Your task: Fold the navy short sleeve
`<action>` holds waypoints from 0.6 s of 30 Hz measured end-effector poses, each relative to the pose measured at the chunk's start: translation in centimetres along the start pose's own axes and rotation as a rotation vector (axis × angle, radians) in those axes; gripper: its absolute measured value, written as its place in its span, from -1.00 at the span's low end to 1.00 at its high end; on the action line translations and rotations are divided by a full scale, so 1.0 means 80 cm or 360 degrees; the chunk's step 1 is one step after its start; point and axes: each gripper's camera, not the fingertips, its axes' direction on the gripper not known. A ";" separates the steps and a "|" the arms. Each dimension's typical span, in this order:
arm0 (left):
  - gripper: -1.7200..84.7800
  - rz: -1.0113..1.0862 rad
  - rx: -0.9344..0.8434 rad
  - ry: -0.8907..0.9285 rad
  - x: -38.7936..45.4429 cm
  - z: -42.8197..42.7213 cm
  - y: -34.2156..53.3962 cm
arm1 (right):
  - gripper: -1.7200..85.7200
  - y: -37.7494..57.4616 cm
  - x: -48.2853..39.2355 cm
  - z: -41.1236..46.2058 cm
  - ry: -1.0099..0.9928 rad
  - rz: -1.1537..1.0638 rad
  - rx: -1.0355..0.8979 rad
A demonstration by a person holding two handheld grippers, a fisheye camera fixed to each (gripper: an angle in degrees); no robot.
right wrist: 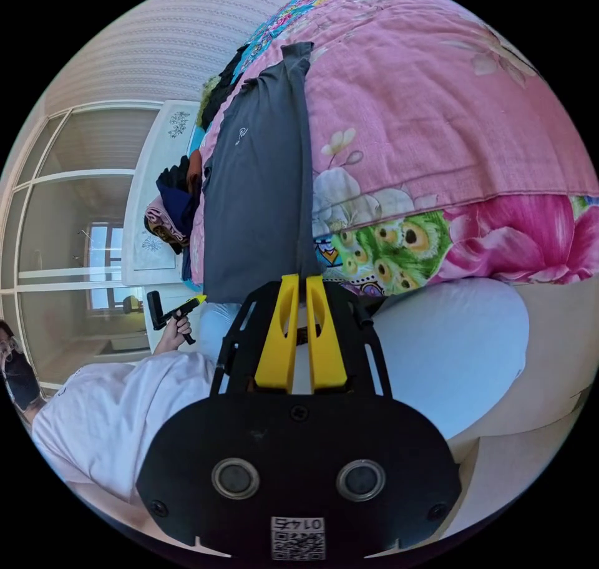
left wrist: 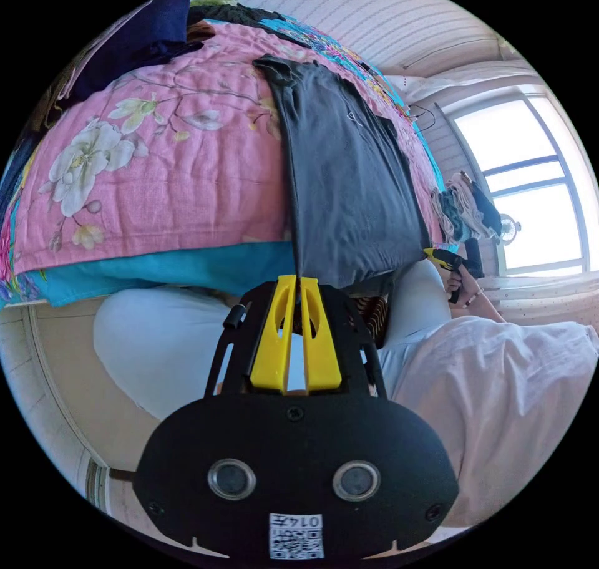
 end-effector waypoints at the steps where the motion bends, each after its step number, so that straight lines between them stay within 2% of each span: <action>1: -0.98 0.0001 -0.0008 -0.0013 -0.004 0.005 -0.003 | -0.95 -0.005 -0.001 0.009 -0.0010 0.0013 -0.0011; 6: -0.98 0.0025 -0.0105 -0.0017 -0.018 0.016 -0.003 | -0.95 -0.018 -0.001 0.033 -0.0023 0.0100 -0.0041; 10: -0.98 0.0063 -0.0079 -0.0163 -0.024 0.010 0.000 | -0.96 -0.028 -0.019 0.045 0.0092 0.0088 -0.0030; 14: -0.98 0.0212 0.0024 -0.0376 -0.015 0.001 -0.022 | -0.96 -0.069 -0.083 0.068 0.0319 -0.0128 -0.0032; 18: -0.97 0.0294 0.0228 -0.0414 -0.007 -0.008 -0.069 | -0.96 -0.134 -0.176 0.111 0.0362 -0.0455 -0.0048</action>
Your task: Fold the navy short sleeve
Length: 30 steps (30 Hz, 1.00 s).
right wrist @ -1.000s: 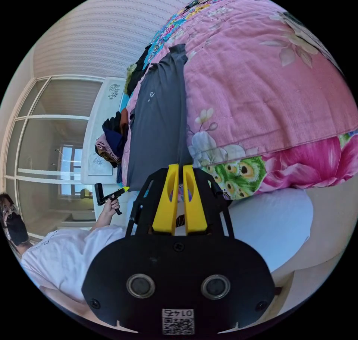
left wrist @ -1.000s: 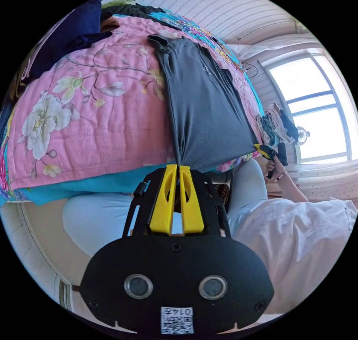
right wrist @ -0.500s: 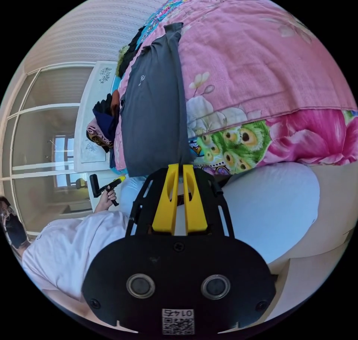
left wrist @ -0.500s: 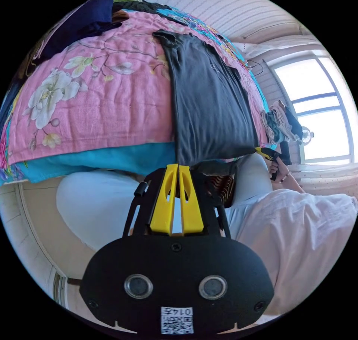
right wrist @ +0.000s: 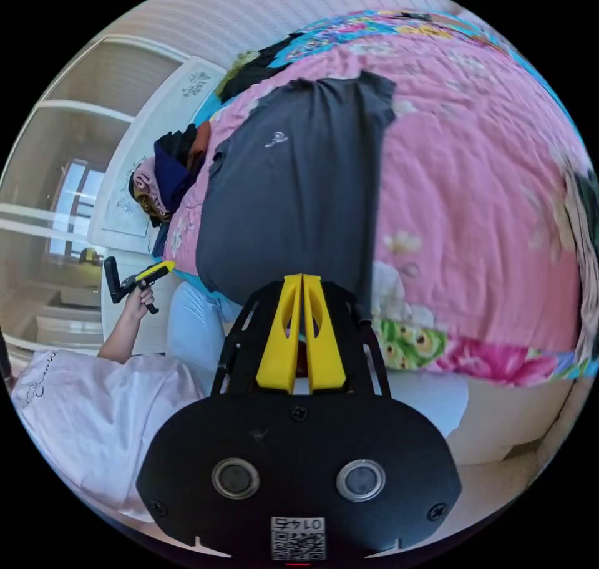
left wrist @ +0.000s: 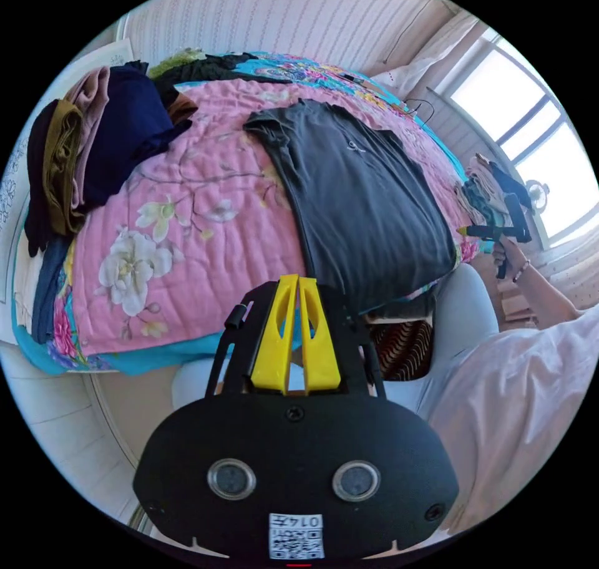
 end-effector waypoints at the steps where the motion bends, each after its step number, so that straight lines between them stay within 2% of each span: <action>1: -0.96 0.0005 0.0075 0.0012 -0.003 0.002 -0.021 | -0.96 -0.036 -0.031 0.013 -0.0008 -0.0119 -0.0005; 4: -0.88 0.0008 0.0181 0.0036 -0.012 0.017 -0.077 | -0.94 -0.130 -0.114 0.056 -0.0006 -0.0397 -0.0077; 8: -0.82 0.0016 0.0185 0.0072 -0.027 0.054 -0.152 | -0.84 -0.257 -0.229 0.138 0.0105 -0.0697 -0.0239; 14: -0.82 -0.0004 0.0149 0.0001 -0.051 0.106 -0.216 | -0.78 -0.379 -0.344 0.251 0.0358 -0.0941 -0.0336; 17: -0.84 -0.0070 0.0072 0.0034 -0.071 0.138 -0.232 | -0.74 -0.417 -0.350 0.300 0.0455 -0.0799 -0.0383; 20: -0.87 -0.0094 0.0079 0.0106 -0.088 0.151 -0.236 | -0.83 -0.444 -0.338 0.330 0.0446 -0.0658 -0.0490; 25: -0.93 -0.0164 0.0164 0.0159 -0.112 0.140 -0.231 | -0.91 -0.461 -0.353 0.326 0.0283 -0.0709 -0.0443; 30: -0.93 -0.0309 0.0262 0.0256 -0.143 0.129 -0.220 | -0.93 -0.469 -0.371 0.325 0.0293 -0.0754 -0.0394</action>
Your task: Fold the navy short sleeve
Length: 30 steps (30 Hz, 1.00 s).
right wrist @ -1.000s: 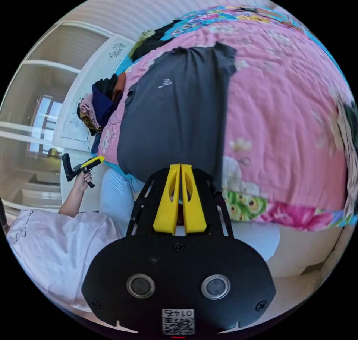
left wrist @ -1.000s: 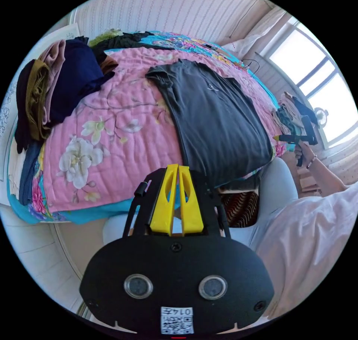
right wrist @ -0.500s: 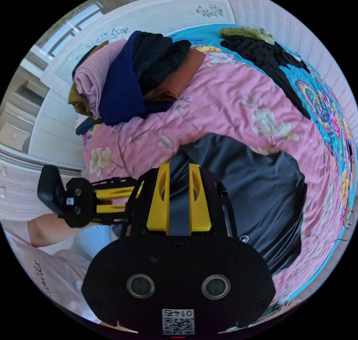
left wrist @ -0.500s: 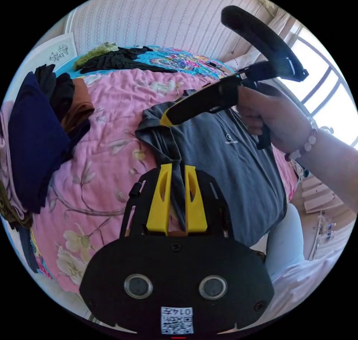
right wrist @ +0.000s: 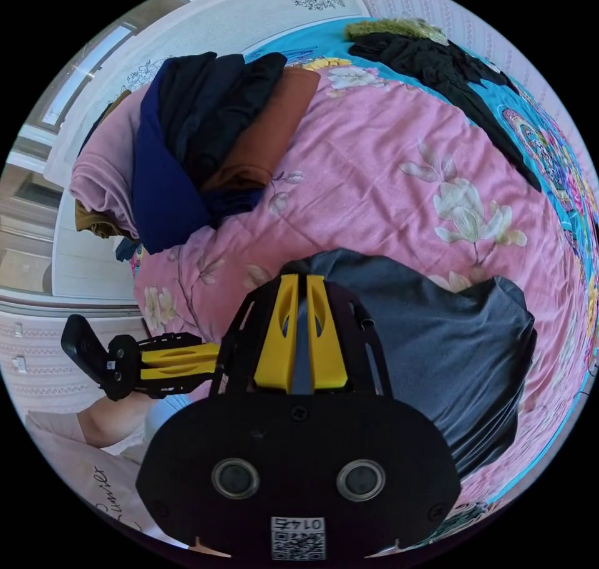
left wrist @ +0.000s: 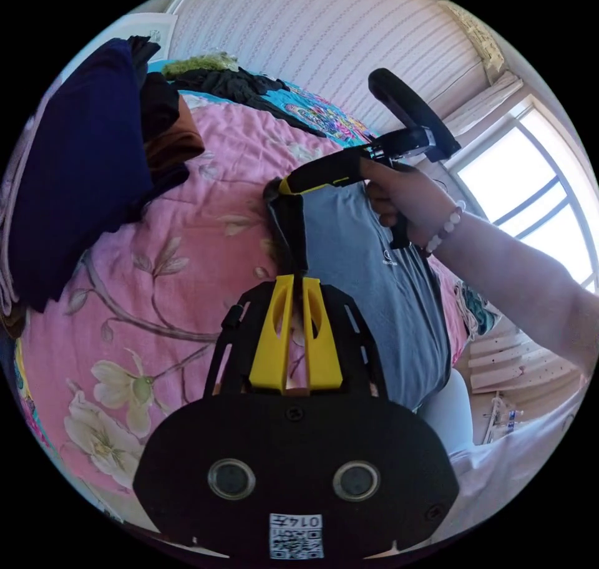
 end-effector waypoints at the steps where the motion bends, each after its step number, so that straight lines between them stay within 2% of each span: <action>1: -0.93 -0.0023 -0.0014 0.0005 -0.005 0.002 0.000 | -0.93 -0.003 -0.001 -0.003 -0.0013 0.0010 0.0032; 7: -0.90 -0.0109 -0.0058 -0.0049 -0.017 0.037 -0.002 | -0.91 -0.019 0.001 0.015 -0.0080 -0.0031 -0.0059; 12: -0.90 -0.0165 0.0001 0.0084 -0.024 0.058 -0.003 | -0.77 -0.018 0.012 0.014 -0.0213 -0.0067 -0.0143; 15: -0.96 -0.0082 0.0041 -0.0041 -0.007 0.052 0.000 | -0.74 -0.010 0.009 -0.015 -0.0037 -0.0176 -0.0154; 18: -0.98 -0.0080 0.0035 -0.0058 0.005 0.059 0.008 | -0.72 0.009 0.012 -0.059 0.0017 -0.0247 -0.0062; 21: -0.98 -0.0112 -0.0017 -0.0032 0.020 0.075 0.016 | -0.71 0.046 0.028 -0.113 -0.0196 -0.0243 0.0172; 25: -0.98 -0.0002 -0.0053 -0.0087 0.069 0.085 0.034 | -0.76 0.165 0.077 -0.174 -0.0476 -0.0158 0.0564; 27: -0.98 0.0048 -0.0084 -0.0086 0.088 0.089 0.046 | -0.78 0.241 0.107 -0.185 -0.0428 -0.0069 0.0662; 30: -0.98 0.0095 -0.0179 -0.0082 0.119 0.103 0.061 | -0.79 0.383 0.171 -0.193 -0.0180 0.0215 0.0753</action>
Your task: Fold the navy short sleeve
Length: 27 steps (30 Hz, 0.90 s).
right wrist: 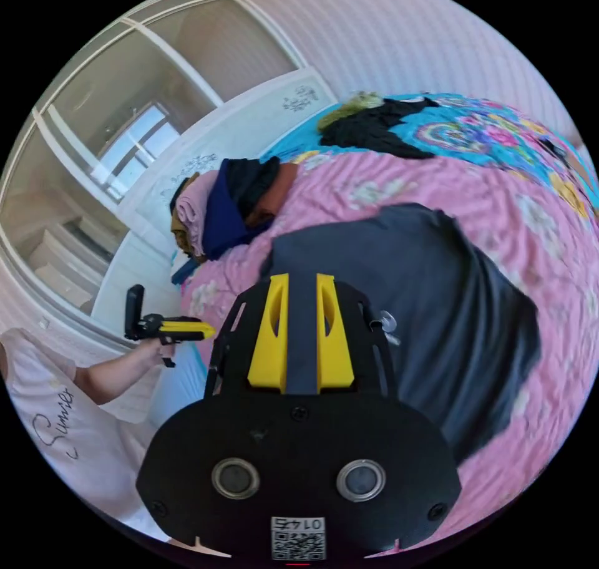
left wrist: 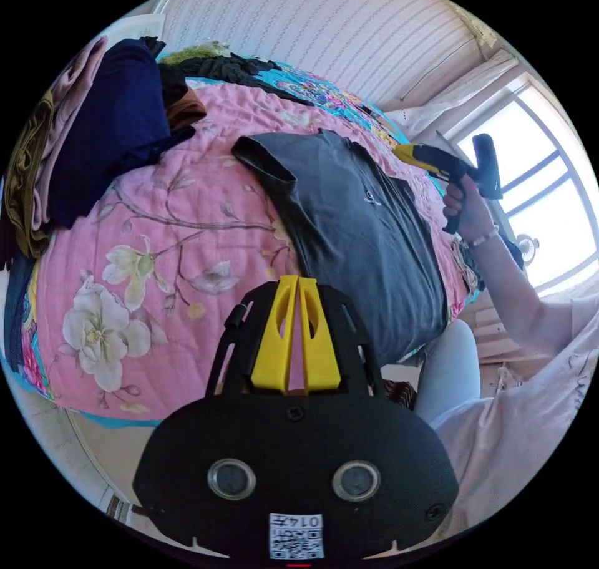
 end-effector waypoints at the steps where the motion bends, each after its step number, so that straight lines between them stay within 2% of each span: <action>1: -0.98 0.0035 -0.0014 -0.0009 0.017 0.005 0.001 | -0.79 0.047 0.034 -0.033 0.0129 0.0123 0.0059; 4: -0.98 0.0146 -0.0060 0.0001 0.068 0.030 -0.016 | -0.79 0.154 0.118 -0.110 0.0290 0.0514 0.0204; 8: -0.98 0.0395 -0.0021 0.0025 0.165 0.077 -0.083 | -0.79 0.249 0.190 -0.169 0.0201 0.0819 0.0350; 16: -0.88 0.0922 -0.0053 0.0069 0.374 0.210 -0.259 | -0.76 0.259 0.243 -0.192 0.0049 0.0699 0.0420; 22: -0.81 0.1114 -0.0276 0.0032 0.511 0.354 -0.369 | -0.72 0.272 0.255 -0.210 0.0086 0.0602 0.0492; 27: -0.79 0.1201 -0.0538 -0.0189 0.569 0.469 -0.394 | -0.80 0.280 0.277 -0.221 0.0023 0.0606 0.0452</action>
